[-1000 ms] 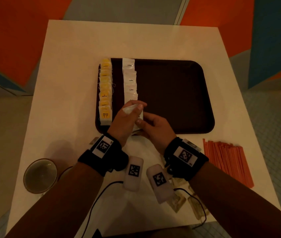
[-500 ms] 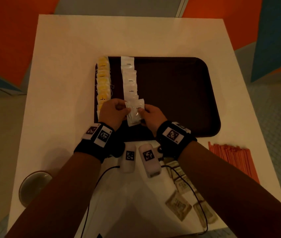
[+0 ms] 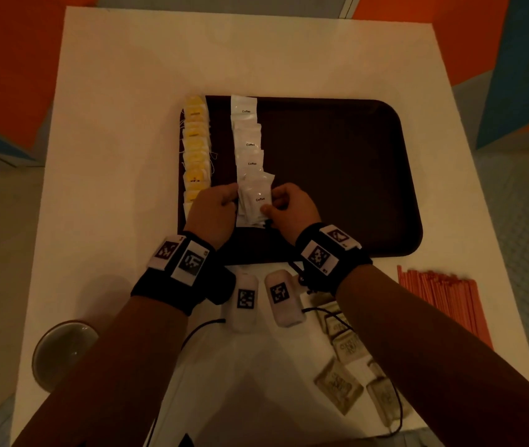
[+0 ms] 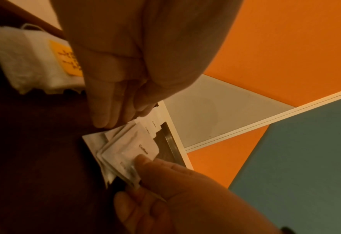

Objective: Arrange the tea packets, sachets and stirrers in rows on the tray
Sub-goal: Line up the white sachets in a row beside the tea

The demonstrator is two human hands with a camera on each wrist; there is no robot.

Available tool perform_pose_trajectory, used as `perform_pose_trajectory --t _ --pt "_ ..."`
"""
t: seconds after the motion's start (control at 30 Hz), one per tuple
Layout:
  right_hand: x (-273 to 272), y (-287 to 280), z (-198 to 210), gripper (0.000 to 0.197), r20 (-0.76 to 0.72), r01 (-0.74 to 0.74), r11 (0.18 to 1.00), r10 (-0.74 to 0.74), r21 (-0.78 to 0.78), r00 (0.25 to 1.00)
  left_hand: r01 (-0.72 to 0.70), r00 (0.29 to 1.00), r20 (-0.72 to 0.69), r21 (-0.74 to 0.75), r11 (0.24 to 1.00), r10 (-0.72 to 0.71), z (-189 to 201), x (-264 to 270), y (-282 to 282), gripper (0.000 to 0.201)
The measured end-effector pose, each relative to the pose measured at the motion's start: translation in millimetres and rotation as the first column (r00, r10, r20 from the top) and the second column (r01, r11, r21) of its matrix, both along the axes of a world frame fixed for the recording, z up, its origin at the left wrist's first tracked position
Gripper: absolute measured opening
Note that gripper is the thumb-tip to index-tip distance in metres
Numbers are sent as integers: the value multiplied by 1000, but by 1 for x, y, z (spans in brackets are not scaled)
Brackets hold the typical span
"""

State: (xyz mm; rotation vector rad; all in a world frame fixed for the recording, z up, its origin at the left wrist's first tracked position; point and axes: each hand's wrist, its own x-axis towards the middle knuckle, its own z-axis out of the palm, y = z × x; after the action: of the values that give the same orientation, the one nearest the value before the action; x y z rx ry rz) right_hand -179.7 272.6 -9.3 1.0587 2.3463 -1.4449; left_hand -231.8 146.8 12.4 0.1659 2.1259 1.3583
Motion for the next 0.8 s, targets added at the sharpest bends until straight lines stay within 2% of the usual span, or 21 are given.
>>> perform_pose_trajectory --t 0.23,0.37,0.47,0.53,0.63,0.7,0.8 --pt "16 -1 3 21 -14 -36 999 36 14 999 17 995 97 -46 999 -12 -1 14 -6 42" --pt "26 -4 4 16 27 -41 999 42 -30 999 21 991 136 -75 997 -10 -4 23 -12 41" --pt "33 -4 4 13 71 -78 996 81 -45 994 30 985 170 -26 999 -25 -4 30 -18 39" --pt "36 -2 6 13 111 -127 991 131 -43 985 24 993 116 -62 998 -17 -4 32 -18 38" --pt "34 3 12 14 163 -254 967 251 -1 954 79 997 -1 -146 986 -80 -3 32 -16 40" --pt "32 5 16 18 165 -299 953 288 47 943 104 995 0 -137 985 -105 -5 32 -13 41" --pt "29 8 18 32 49 -238 965 234 112 971 107 994 50 -115 988 -102 -7 31 -11 44"
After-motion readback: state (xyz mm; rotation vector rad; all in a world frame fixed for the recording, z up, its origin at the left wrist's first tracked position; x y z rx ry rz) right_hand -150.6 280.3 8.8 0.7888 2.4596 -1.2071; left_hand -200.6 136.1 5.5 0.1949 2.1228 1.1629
